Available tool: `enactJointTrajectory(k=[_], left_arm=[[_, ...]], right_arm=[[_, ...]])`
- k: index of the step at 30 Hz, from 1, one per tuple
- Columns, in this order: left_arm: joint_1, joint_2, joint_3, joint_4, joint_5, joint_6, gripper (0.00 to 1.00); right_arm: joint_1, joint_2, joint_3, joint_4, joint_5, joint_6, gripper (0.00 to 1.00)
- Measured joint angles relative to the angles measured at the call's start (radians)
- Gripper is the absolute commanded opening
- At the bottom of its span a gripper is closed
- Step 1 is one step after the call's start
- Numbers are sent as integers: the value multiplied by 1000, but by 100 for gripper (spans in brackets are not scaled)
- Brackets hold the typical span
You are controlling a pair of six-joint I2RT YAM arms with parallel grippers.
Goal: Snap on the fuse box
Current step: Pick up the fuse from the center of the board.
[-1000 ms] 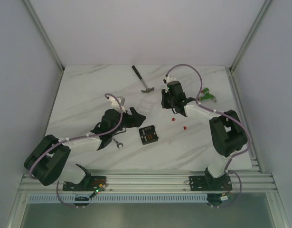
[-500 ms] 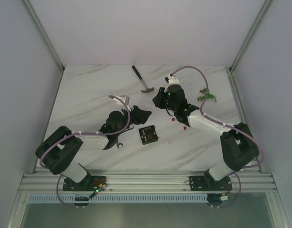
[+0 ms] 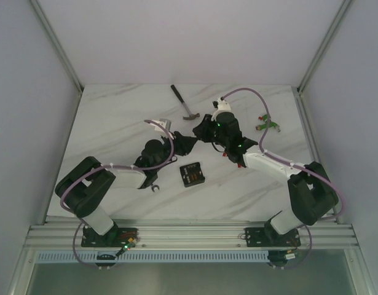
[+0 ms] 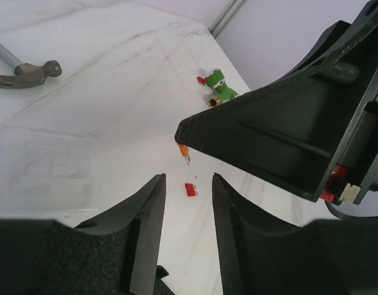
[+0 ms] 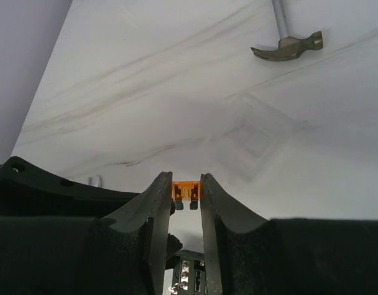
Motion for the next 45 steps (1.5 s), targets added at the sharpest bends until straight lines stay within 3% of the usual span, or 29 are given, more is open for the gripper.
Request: enactJointTrajectory(k=[12, 20, 31, 37, 45], left_arm=[[0, 21, 19, 3, -12, 2, 24], [0, 31, 20, 3, -13, 3, 0], [24, -2, 20, 5, 81, 47, 0], [150, -4, 56, -50, 256, 100, 0], [295, 68, 301, -141, 562, 184, 0]], right_arm=[[19, -1, -23, 18, -3, 15, 23], [27, -25, -64, 47, 14, 45, 23], [48, -111, -75, 17, 45, 31, 52], [10, -134, -10, -20, -38, -107, 55], [-113, -70, 98, -29, -269, -267, 53]])
